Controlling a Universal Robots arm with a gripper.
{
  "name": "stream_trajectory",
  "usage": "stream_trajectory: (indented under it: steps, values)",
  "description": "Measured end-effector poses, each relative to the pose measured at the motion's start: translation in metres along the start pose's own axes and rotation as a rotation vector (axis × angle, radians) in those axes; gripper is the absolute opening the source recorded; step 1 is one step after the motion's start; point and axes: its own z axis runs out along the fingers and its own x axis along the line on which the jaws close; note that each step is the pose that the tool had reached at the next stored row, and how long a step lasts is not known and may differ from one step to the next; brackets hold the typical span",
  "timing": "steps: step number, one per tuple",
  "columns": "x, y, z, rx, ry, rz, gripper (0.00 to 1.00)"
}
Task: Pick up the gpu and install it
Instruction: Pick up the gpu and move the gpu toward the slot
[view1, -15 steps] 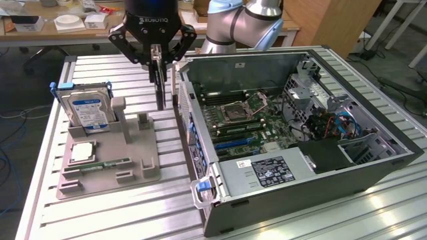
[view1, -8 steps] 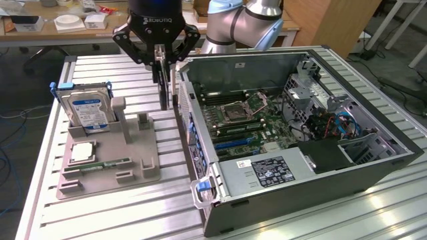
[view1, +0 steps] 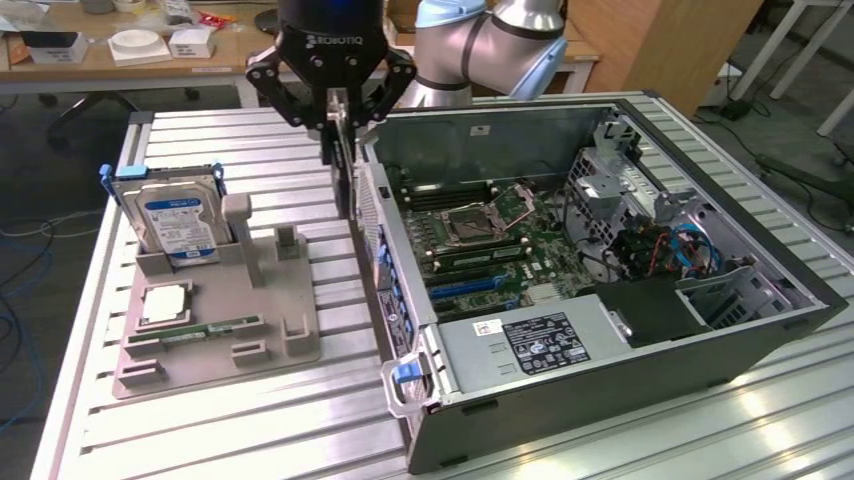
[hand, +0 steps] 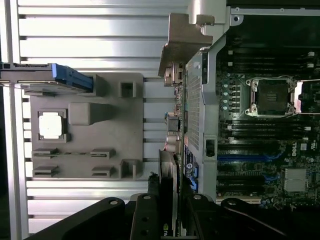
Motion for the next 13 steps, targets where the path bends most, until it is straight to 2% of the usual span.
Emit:
stream_trajectory:
  steps: [13]
  values:
    - [-0.038,0.0007,0.0002,-0.0001,-0.0001,0.000,0.27]
